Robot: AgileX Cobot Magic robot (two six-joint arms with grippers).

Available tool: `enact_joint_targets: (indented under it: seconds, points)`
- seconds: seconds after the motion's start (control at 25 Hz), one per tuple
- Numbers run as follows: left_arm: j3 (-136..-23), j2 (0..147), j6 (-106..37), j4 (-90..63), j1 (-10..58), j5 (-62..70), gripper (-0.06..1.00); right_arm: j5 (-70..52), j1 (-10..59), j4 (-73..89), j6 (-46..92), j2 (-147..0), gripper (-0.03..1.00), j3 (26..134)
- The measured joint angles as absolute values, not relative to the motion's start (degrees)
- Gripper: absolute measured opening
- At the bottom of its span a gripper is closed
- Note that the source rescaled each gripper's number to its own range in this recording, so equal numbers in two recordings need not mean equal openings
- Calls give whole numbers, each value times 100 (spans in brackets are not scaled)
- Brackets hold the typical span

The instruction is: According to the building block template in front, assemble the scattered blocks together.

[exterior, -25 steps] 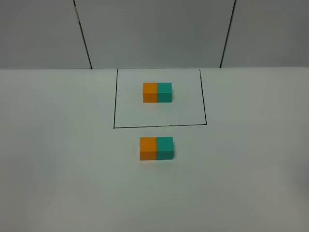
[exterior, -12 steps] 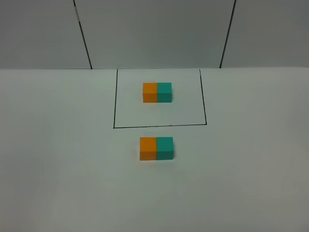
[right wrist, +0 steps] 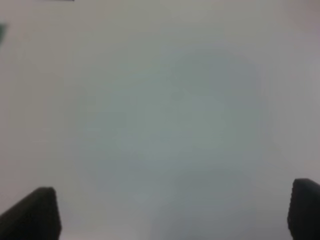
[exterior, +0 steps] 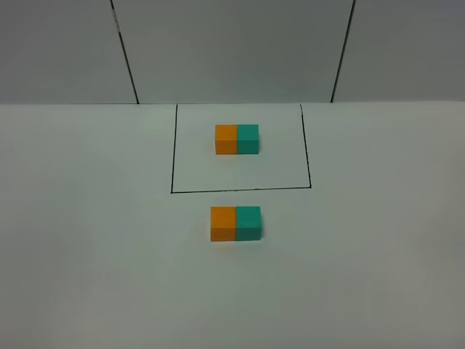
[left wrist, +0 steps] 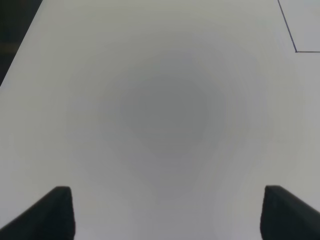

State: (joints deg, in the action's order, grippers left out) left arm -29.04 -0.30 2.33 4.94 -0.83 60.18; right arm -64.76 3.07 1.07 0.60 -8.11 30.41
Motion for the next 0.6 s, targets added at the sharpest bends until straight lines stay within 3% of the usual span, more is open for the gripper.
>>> enact_joint_targets:
  seconds: [0.6]
  points:
    - [-2904,-30,233,489,-83,6018,70,-6158,307,120,-195,-68,78,2849]
